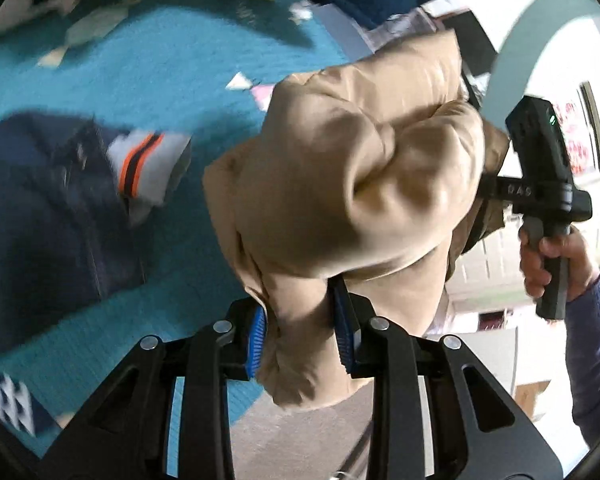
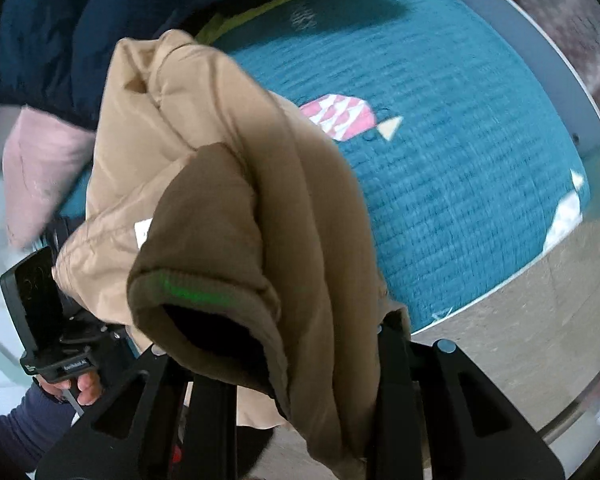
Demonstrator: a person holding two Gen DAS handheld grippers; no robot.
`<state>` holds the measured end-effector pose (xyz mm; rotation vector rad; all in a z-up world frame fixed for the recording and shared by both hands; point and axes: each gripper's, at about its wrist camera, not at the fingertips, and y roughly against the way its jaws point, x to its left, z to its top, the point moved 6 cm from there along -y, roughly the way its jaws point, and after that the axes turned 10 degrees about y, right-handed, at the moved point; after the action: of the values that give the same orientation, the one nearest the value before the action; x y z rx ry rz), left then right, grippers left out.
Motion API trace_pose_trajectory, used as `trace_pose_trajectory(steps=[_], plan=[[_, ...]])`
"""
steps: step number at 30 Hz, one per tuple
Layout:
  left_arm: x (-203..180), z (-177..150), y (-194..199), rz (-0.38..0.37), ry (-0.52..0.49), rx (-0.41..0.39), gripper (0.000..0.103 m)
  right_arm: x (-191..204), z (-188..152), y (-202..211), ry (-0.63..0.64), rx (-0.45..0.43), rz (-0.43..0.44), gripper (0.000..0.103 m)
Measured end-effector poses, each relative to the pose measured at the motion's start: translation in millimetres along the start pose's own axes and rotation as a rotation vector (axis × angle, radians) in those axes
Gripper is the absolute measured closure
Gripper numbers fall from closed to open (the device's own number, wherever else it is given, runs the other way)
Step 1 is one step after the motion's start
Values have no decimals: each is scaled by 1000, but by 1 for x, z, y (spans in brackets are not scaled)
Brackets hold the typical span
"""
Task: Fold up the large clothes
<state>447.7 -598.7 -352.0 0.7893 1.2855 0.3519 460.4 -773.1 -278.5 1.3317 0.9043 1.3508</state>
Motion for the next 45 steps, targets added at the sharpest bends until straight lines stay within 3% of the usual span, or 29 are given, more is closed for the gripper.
trace_pose_trajectory(steps=[8, 12, 17, 21, 23, 25, 28, 31, 33, 35, 39, 40, 42, 45], plan=[[24, -21, -11, 19, 148, -34, 75, 21, 30, -35, 209, 193, -84, 82], [35, 11, -14, 34, 177, -72, 75, 6, 45, -45, 175, 192, -81, 82], [37, 39, -30, 82, 126, -68, 75, -36, 54, -76, 74, 197, -98, 79], [37, 52, -38, 110, 131, -78, 70, -64, 54, -95, 0, 100, -147, 66], [34, 55, -28, 138, 120, -104, 61, -74, 54, -91, -6, 23, -253, 38], [32, 56, -13, 190, 82, -148, 58, -83, 53, -78, -20, -77, -316, 31], [18, 64, 20, 214, 31, -257, 58, -89, 42, -48, -69, -227, -358, 29], [-22, 73, 37, 128, -59, -287, 56, -77, 15, -2, -79, -393, -408, 29], [-51, 76, 29, 79, -139, -257, 49, -62, -7, 18, -97, -491, -346, 29], [-62, 82, 12, 109, -207, -220, 45, -38, -29, 21, -107, -548, -247, 29], [-32, 102, -52, 236, -190, -95, 44, -34, -49, -31, -157, -492, -217, 30], [-23, 106, -62, 257, -188, -77, 45, -46, -55, -51, -215, -498, -159, 31], [-13, 109, -79, 245, -191, -38, 45, -62, -63, -72, -296, -525, -109, 31], [-5, 113, -91, 247, -188, -30, 47, -64, -62, -84, -313, -535, -134, 31]])
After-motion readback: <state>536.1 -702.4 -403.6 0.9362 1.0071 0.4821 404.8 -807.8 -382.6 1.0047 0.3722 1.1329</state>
